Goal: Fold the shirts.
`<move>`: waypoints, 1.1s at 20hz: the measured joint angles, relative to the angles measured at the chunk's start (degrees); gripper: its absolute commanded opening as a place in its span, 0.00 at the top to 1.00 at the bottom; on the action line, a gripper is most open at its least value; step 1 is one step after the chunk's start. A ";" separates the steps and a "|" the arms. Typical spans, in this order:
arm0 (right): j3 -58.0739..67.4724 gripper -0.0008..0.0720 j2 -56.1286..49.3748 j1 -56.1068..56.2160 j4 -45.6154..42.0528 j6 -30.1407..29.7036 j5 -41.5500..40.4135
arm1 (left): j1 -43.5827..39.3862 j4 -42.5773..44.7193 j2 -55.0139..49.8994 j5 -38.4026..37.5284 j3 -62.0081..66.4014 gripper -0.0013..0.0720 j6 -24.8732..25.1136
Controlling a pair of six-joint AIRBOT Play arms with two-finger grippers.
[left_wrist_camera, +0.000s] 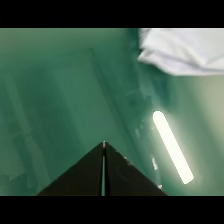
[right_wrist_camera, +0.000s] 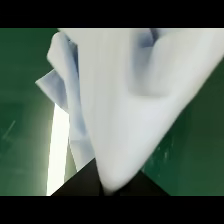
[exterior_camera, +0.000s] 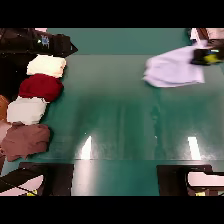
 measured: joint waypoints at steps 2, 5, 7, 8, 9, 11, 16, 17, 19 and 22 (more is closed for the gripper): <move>-4.17 0.97 3.45 -9.09 -2.03 1.29 0.42 | -0.55 -0.09 0.00 0.46 0.00 0.95 -0.07; -12.52 0.97 7.34 -21.75 -3.17 2.40 0.13 | -0.98 -0.26 0.00 0.92 0.00 0.95 -0.26; -17.90 0.97 9.14 -28.76 -2.56 2.69 -0.72 | -1.14 -0.26 0.00 1.49 0.00 0.95 -0.39; -20.15 0.97 9.73 -31.52 -2.14 2.86 -1.22 | -1.14 -0.28 0.00 1.75 0.00 0.95 -0.42; -22.08 0.97 10.23 -33.83 -1.57 2.89 -1.64 | -1.18 -0.33 0.00 1.90 0.00 0.95 -0.42; -25.27 0.95 10.80 -37.92 -1.05 2.93 -2.16 | -1.18 -0.35 0.00 2.16 0.00 0.95 -0.44; -27.10 0.09 11.32 -45.70 -3.61 3.04 -1.11 | -1.18 -0.35 0.00 2.40 0.00 0.95 -0.46; -26.45 0.09 11.34 -47.10 -4.55 3.04 -0.31 | -1.18 -0.33 0.00 2.40 0.00 0.95 -0.44; -24.17 0.09 11.45 -49.77 -5.62 3.67 1.57 | -1.20 -0.33 0.00 2.45 0.00 0.95 -0.44; -20.00 0.09 11.80 -50.82 -1.60 4.48 3.17 | -1.18 -0.33 0.00 2.47 0.00 0.95 -0.39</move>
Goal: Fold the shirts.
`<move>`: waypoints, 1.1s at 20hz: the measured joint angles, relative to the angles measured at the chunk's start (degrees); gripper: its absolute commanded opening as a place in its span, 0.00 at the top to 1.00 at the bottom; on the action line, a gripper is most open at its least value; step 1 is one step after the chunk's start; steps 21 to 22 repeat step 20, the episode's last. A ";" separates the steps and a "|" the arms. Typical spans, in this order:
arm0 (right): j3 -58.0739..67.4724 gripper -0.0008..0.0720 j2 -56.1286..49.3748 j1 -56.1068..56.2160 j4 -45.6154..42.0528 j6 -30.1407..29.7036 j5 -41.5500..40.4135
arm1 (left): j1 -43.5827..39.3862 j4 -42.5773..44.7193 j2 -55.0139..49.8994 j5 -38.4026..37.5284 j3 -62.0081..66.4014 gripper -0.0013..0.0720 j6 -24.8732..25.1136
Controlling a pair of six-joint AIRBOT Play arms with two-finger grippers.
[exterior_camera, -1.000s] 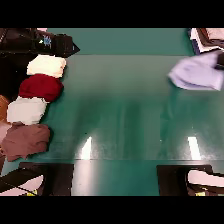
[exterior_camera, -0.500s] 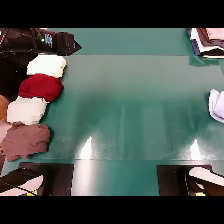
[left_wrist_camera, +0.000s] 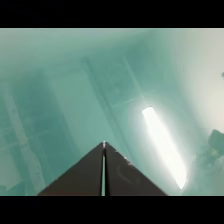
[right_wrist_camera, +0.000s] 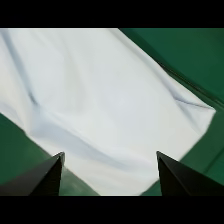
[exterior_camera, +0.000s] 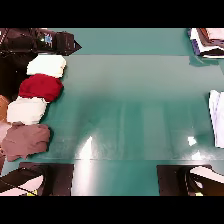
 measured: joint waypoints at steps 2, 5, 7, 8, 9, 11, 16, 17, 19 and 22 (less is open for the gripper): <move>1.70 0.09 1.09 2.51 5.31 0.22 0.28 | 0.00 0.00 0.00 0.00 0.00 0.95 0.15; 1.75 0.09 3.50 11.13 11.45 0.04 0.24 | 0.00 0.00 0.00 -0.17 0.00 0.95 0.20; 0.66 0.09 5.18 19.32 13.88 -0.24 -0.04 | -0.02 0.00 -0.02 -0.26 0.00 0.95 0.22; -0.04 0.09 5.95 23.50 14.34 -0.33 -0.37 | -0.02 0.00 0.00 -0.17 0.00 0.95 0.24; -0.85 0.12 6.64 28.15 14.60 -0.42 -0.79 | 0.00 0.00 0.00 0.00 0.00 0.95 0.24; -2.05 0.47 7.56 37.11 15.45 -0.68 -1.16 | 0.00 -0.02 0.00 0.50 0.00 0.95 0.31; -3.15 0.97 8.35 55.89 15.91 -2.91 -2.69 | -0.02 0.00 0.00 1.36 0.00 0.95 0.31; -3.21 0.97 8.41 58.53 15.93 -3.32 -3.13 | 0.00 0.00 0.00 1.36 0.00 0.95 0.31; -3.30 0.97 8.48 62.73 16.09 -4.09 -3.74 | -0.02 -0.02 0.00 1.40 0.00 0.95 0.31; -3.34 0.97 8.50 64.28 16.04 -4.22 -4.07 | -0.02 -0.02 0.00 1.44 0.00 0.95 0.31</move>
